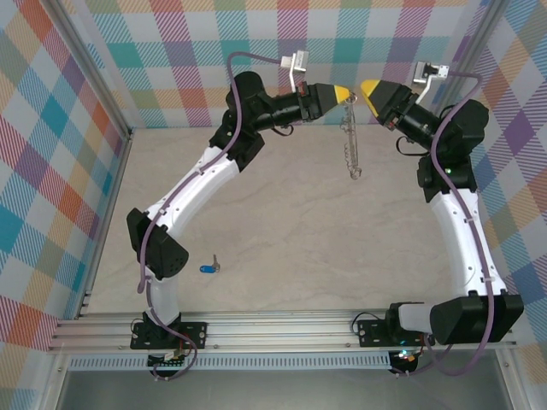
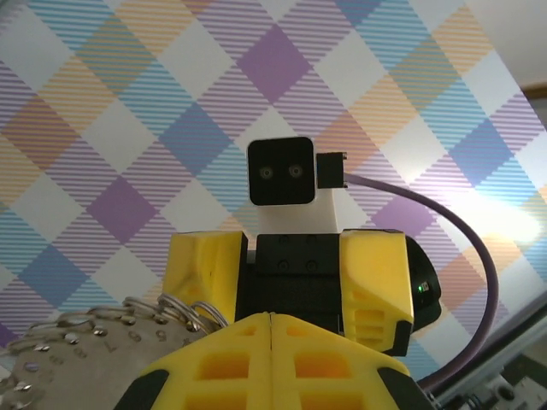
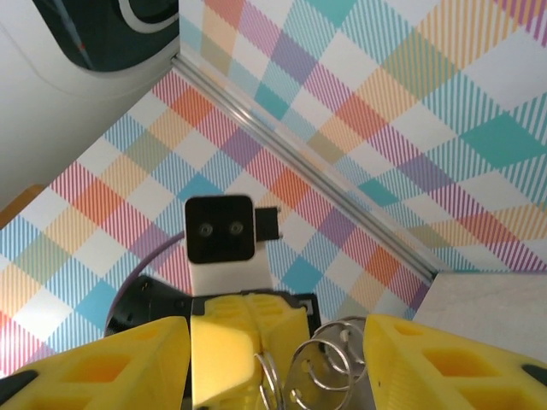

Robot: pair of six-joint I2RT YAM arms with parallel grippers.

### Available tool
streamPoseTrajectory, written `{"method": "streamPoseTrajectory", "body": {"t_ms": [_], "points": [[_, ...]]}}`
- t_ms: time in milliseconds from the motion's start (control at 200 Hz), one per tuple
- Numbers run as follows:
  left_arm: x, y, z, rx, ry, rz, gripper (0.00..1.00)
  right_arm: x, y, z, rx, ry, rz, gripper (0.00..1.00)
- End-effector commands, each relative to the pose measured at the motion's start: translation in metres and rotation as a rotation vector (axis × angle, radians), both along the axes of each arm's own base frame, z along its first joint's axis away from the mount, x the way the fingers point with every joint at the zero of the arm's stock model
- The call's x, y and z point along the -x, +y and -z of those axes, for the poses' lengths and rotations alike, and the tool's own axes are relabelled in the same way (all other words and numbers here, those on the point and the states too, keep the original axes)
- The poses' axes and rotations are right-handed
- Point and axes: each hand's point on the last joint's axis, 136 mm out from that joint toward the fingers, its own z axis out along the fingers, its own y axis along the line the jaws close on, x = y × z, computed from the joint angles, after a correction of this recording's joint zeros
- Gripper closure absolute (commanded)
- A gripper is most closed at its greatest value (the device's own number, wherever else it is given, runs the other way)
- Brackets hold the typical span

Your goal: Put the keys on the keyring

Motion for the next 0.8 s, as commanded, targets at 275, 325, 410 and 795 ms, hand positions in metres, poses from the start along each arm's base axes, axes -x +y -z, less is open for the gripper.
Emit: {"method": "streamPoseTrajectory", "body": {"t_ms": [275, 325, 410, 795], "points": [[0.012, 0.016, -0.011, -0.041, -0.123, 0.092, 1.00, 0.025, 0.011, 0.006, 0.068, -0.027, -0.109, 0.53], [0.013, 0.017, -0.010, -0.042, -0.125, 0.097, 1.00, 0.025, 0.012, 0.007, 0.070, -0.025, -0.120, 0.56], [0.014, 0.016, -0.010, -0.043, -0.128, 0.105, 1.00, 0.026, 0.013, 0.007, 0.069, -0.026, -0.135, 0.60], [0.015, 0.016, -0.014, -0.038, -0.134, 0.124, 1.00, 0.022, 0.018, 0.011, 0.062, -0.014, -0.168, 0.61]]}}
